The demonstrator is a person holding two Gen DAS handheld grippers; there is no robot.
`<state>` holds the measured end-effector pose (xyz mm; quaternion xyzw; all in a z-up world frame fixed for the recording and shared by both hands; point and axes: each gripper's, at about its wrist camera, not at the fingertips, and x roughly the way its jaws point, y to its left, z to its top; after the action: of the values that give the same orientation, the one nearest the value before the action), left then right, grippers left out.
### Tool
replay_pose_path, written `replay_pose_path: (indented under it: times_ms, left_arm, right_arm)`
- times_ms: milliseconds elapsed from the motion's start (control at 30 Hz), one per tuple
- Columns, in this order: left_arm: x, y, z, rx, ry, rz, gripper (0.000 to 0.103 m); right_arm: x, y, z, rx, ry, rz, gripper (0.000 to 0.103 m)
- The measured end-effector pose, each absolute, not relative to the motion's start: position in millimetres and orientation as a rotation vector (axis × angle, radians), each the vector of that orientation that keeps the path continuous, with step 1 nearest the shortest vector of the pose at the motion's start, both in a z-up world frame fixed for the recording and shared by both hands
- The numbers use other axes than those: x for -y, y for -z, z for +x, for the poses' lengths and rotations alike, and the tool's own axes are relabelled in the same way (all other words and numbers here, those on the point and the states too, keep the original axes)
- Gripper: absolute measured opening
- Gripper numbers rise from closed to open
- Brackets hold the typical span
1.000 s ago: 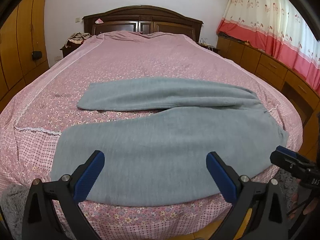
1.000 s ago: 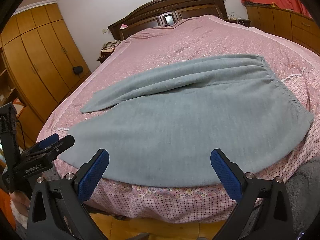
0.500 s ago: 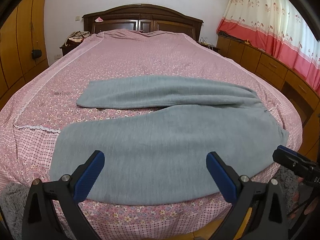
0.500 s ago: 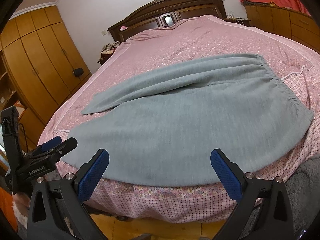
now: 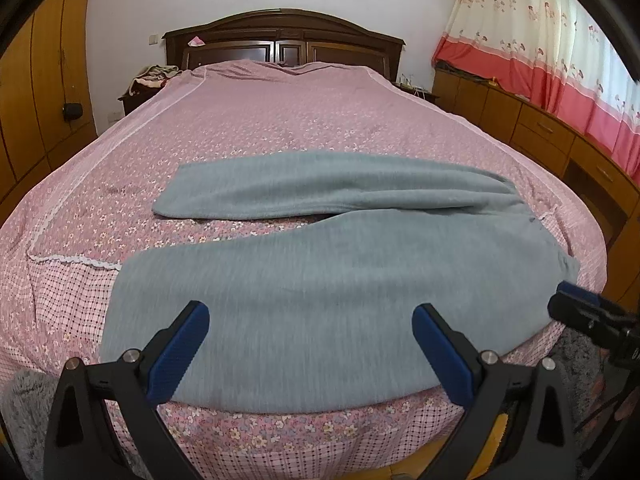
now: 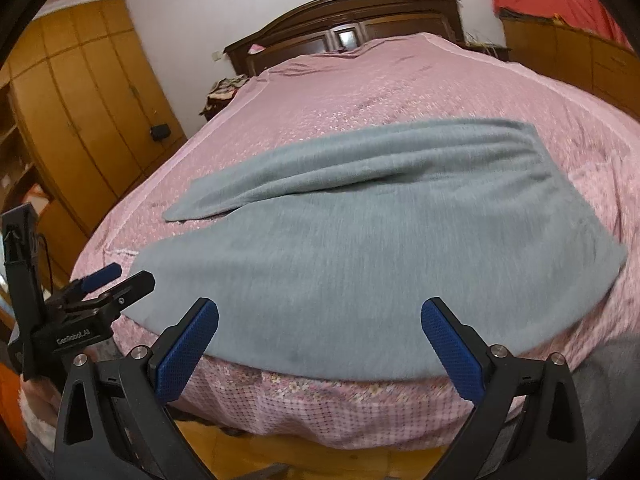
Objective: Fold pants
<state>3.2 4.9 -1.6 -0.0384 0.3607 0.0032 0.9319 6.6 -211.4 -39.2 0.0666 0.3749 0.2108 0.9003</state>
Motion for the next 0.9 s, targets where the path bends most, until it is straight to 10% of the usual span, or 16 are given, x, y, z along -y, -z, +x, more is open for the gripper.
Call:
replay_pose_path:
  times_ms: [533, 900]
  left_arm:
    - [3, -39, 144, -0.666, 0.254, 0.416, 0.103]
    - [31, -11, 299, -0.883, 0.674, 0.801, 0.089]
  right_arm:
    - [187, -58, 148, -0.532, -0.948, -0.47, 0.103]
    - [135, -2, 308, -0.968, -1.278, -0.746, 0.102]
